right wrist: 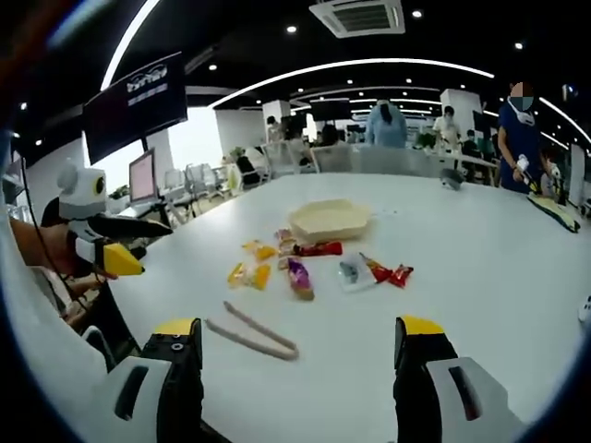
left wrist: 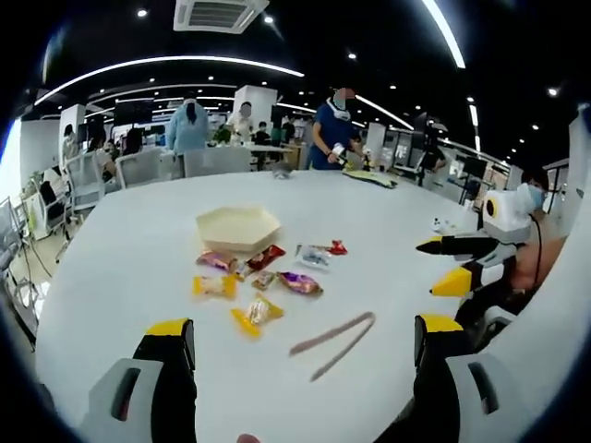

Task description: Place the target food into the container with the food tongs after gripping and lifting it, then release it inside without dropping or visibly crushing the food.

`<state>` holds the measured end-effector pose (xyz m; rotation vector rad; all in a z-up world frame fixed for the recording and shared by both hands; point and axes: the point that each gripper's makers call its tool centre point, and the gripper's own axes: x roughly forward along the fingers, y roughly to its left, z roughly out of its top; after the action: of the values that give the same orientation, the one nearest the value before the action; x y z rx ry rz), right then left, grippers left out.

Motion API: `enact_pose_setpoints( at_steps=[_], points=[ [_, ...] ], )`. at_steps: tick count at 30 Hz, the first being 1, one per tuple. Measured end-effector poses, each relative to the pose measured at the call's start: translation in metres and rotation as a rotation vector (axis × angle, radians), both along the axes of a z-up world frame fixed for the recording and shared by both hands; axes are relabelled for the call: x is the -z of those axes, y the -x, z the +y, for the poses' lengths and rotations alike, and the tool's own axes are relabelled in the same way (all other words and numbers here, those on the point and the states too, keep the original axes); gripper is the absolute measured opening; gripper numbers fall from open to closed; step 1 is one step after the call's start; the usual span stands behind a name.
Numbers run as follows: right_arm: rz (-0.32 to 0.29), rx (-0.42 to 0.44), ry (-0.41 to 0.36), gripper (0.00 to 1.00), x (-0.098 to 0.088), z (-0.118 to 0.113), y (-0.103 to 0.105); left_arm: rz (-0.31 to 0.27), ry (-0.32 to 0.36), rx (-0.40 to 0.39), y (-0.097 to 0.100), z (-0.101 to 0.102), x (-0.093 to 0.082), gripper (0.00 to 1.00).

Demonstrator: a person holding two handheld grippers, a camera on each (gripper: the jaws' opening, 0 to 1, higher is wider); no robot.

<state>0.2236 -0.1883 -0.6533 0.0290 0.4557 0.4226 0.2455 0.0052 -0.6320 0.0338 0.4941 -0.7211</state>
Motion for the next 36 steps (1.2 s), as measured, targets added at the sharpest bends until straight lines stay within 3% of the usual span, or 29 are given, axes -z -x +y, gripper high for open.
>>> enact_pose_setpoints(
  at_steps=[6,9,21,27,29,31,33,36],
  points=[
    [0.01,0.03,0.016,0.87,0.003,0.0,-0.003,-0.003,0.033,-0.007,-0.01,0.005,0.002,0.99],
    [-0.016,0.04,0.032,0.87,-0.005,0.002,-0.005,0.002,0.042,0.013,-0.013,0.003,0.003,0.99],
    [-0.065,0.11,0.027,0.87,-0.017,-0.004,-0.009,-0.049,0.012,0.106,-0.008,0.003,0.004,0.99],
    [-0.067,0.086,0.045,0.87,-0.017,-0.011,-0.008,-0.058,0.014,0.099,-0.007,0.011,0.0,0.99],
    [-0.044,0.071,0.043,0.87,-0.016,-0.012,-0.005,-0.025,-0.01,0.075,-0.006,0.016,0.004,0.99],
    [-0.068,0.052,0.056,0.87,-0.017,-0.014,-0.005,-0.046,0.015,0.074,-0.006,0.013,0.001,0.99],
    [-0.053,0.052,0.068,0.87,-0.013,-0.018,-0.005,-0.026,-0.029,0.094,-0.002,0.012,0.01,0.99],
    [-0.051,0.056,0.052,0.87,-0.014,-0.023,-0.005,-0.019,-0.029,0.106,0.001,0.006,0.012,0.99]
  ],
)
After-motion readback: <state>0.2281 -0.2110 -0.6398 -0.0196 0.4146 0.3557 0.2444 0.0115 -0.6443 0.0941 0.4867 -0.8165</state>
